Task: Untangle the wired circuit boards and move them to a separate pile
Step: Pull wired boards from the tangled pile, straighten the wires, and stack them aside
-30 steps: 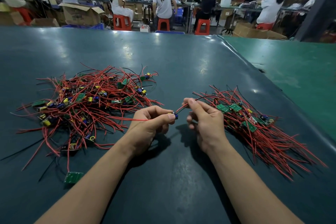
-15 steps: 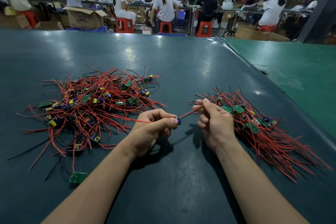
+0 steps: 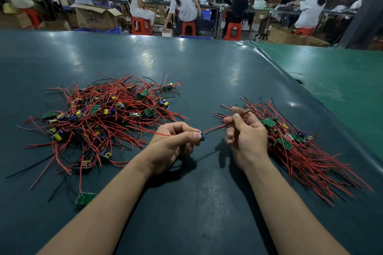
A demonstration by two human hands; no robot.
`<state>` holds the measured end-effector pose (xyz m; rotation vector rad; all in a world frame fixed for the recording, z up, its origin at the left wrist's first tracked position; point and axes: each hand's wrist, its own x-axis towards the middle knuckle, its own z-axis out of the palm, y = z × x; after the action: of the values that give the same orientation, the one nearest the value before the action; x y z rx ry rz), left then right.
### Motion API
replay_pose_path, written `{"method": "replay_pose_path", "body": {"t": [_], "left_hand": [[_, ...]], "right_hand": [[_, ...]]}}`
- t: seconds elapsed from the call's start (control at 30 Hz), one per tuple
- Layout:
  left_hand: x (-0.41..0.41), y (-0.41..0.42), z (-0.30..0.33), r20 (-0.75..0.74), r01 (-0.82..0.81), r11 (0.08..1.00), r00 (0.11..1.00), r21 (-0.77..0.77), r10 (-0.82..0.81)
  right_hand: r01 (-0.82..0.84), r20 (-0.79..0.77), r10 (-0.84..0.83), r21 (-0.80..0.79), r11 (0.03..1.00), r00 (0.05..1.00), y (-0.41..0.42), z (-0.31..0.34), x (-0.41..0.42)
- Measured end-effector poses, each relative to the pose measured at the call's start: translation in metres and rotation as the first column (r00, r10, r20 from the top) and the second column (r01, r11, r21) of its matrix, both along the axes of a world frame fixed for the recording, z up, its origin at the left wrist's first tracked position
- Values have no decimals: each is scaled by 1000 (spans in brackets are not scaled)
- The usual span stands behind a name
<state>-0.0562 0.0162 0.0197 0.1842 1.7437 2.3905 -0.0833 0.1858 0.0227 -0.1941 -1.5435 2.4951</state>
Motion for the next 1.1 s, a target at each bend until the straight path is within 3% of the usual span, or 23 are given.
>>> {"method": "replay_pose_path", "body": {"t": [0.13,0.37,0.47,0.57,0.73,0.83,0.97,1.1], "left_hand": [[-1,-1,1,16,26,1000,1000,6,-27],[2,0,2,-1,67,997,998,25,-67],[0,0,3,21,27,996,999,86,-29],[-1,0,3,23,31,994,999,103,-33],[-3,2,2,6,41,994,999,100,-42],[-6,1,1,-4,-74,978,997,197,76],[-6,-1,1,-1,-174,951,984,257,180],[-4,0,-3,-37,-129,979,990,157,136]], "right_hand": [[-41,60,52,-184,982,997,4,4,1],[-38,91,49,-115,993,995,6,4,2],[26,82,-11,-184,983,997,8,7,1],[-13,18,19,-277,961,1000,11,8,1],[62,-23,-70,-235,970,997,13,8,-3],[-53,13,59,-293,955,998,12,9,2],[-284,166,302,-119,951,939,-6,8,16],[-423,150,406,105,900,902,-20,-1,22]]}}
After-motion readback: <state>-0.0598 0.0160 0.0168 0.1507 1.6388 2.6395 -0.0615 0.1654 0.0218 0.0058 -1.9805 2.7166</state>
